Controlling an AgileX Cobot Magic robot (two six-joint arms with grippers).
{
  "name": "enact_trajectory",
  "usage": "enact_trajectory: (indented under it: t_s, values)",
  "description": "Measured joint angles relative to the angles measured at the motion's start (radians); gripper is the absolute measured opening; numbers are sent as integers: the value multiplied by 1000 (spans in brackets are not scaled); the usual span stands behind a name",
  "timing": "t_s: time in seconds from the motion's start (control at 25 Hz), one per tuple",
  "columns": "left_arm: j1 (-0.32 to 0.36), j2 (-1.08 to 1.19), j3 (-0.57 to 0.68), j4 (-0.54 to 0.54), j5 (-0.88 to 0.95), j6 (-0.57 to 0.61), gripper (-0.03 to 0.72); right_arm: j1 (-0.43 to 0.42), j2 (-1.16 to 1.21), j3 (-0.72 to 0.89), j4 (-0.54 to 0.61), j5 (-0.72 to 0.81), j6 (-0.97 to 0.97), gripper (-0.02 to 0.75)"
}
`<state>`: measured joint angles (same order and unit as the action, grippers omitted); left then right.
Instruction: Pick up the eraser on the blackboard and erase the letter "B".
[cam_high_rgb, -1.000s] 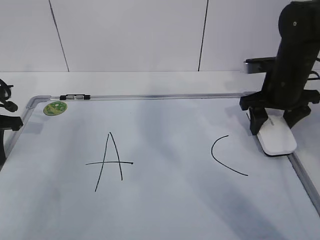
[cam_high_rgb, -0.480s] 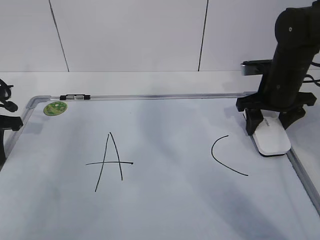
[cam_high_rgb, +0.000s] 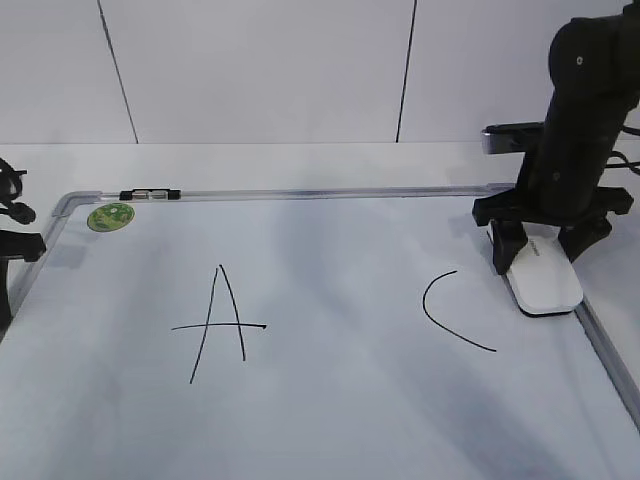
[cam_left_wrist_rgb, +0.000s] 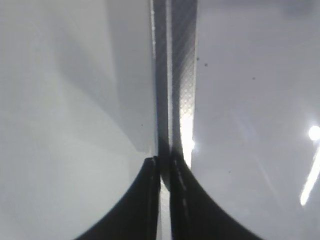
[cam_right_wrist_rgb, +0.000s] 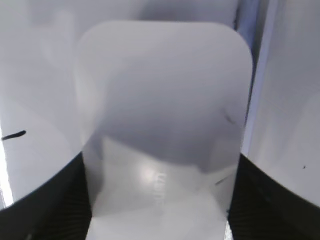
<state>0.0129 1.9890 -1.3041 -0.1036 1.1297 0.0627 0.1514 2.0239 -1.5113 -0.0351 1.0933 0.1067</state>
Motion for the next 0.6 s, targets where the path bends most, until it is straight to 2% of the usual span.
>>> enact_trajectory:
  t_s: [0.6]
  values:
    - [0,0,0,-2,2,0,12,0,30,-11,-6,16,0,550]
